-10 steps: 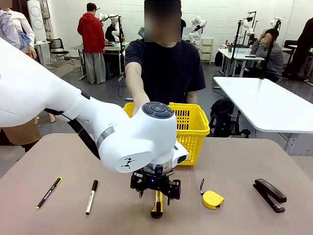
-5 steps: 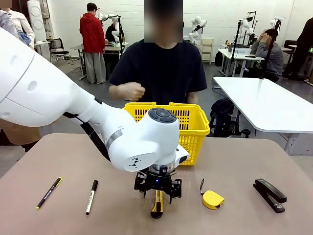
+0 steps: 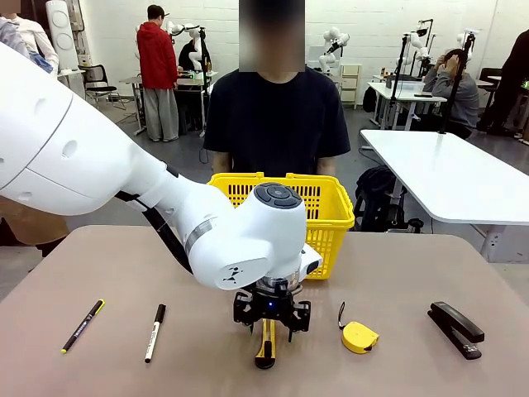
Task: Place the items the person wants into the basket.
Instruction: Pick up the item the person points to and place it in the Market Basket.
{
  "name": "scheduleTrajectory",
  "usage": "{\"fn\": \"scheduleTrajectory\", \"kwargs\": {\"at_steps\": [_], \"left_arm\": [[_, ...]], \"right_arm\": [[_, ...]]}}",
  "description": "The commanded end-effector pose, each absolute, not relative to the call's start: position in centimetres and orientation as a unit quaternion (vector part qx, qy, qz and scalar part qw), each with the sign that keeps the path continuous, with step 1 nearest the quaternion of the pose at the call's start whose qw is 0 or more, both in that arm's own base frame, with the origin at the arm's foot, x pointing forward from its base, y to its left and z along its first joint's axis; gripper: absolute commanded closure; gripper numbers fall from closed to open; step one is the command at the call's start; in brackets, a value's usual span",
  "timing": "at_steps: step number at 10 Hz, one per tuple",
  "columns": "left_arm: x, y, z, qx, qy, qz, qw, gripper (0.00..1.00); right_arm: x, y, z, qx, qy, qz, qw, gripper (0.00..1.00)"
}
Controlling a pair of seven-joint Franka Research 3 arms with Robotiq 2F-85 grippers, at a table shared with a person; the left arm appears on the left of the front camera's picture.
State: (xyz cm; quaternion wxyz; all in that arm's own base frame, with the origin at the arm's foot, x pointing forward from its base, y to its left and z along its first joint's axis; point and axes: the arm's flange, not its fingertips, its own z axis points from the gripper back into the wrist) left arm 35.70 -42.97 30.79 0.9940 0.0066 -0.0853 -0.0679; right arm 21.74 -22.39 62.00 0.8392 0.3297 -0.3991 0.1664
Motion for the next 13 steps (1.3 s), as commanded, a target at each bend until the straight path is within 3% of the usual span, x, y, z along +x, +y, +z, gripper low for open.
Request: {"fn": "scheduleTrajectory", "kwargs": {"at_steps": [1, 3, 10, 11, 13], "left_arm": [[35.6, -43.7, 29.9, 0.008, -0.104, -0.049, 0.993, 0.44], [35.6, -43.7, 30.1, 0.004, -0.105, -0.051, 0.993, 1.00], [35.7, -43.1, 30.9, -0.006, -0.094, -0.055, 0.994, 1.00], [35.7, -42.4, 34.1, -0.044, -0.093, -0.064, 0.993, 0.91], [33.4, -40.2, 46.5, -0.082, -0.100, -0.170, 0.977, 0.91]], "right_arm": [[21.9, -22.3, 62.2, 0.338, -0.406, 0.172, 0.831, 0.00], [21.9, -22.3, 62.2, 0.338, -0.406, 0.172, 0.831, 0.00], [21.9, -22.3, 62.2, 0.338, -0.406, 0.172, 0.831, 0.00], [21.9, -22.3, 62.2, 0.338, -0.406, 0.172, 0.831, 0.00], [21.9, -22.3, 62.2, 0.338, -0.406, 0.172, 0.831, 0.00]]}}
